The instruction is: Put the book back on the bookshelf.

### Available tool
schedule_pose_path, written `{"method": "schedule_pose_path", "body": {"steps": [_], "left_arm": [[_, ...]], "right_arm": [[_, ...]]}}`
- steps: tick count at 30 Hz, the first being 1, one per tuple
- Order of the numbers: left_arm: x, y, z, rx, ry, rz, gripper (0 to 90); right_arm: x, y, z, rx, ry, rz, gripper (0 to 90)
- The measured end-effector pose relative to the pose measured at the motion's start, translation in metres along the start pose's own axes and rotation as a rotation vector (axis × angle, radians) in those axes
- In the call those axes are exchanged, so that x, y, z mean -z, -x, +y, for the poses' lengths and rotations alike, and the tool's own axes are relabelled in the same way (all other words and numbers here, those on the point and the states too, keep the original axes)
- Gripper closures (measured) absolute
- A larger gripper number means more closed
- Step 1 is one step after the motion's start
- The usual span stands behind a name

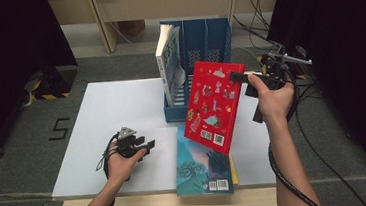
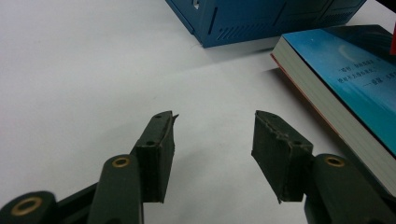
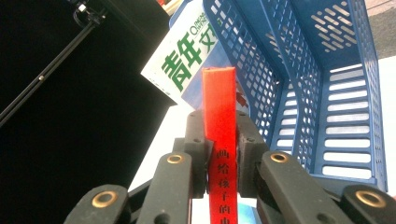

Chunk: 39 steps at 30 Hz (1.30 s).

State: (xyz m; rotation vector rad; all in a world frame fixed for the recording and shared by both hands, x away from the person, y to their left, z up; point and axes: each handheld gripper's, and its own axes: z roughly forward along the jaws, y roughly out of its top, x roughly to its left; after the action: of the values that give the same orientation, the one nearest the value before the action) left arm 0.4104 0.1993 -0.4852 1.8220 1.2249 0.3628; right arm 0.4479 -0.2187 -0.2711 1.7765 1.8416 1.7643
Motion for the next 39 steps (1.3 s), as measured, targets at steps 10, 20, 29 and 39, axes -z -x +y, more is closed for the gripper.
{"method": "schedule_pose_path", "body": {"steps": [10,20,29,39], "left_arm": [[0.0,0.0,0.001,-0.001,0.001,0.0,47.9],[0.0,0.0,0.0,0.001,0.001,-0.001,47.8],[0.001,-0.002,0.001,0.0,0.009,0.0,48.0],[0.008,-0.005,-0.002,0.002,0.024,0.013,48.0]], "right_arm": [[0.0,-0.002,0.003,-0.004,0.01,-0.002,79.6],[-0.001,-0.003,0.007,0.008,0.021,-0.015,79.6],[-0.001,-0.004,0.009,0.003,0.028,-0.021,79.6],[-0.001,-0.004,0.011,0.006,0.044,-0.036,79.5]]}}
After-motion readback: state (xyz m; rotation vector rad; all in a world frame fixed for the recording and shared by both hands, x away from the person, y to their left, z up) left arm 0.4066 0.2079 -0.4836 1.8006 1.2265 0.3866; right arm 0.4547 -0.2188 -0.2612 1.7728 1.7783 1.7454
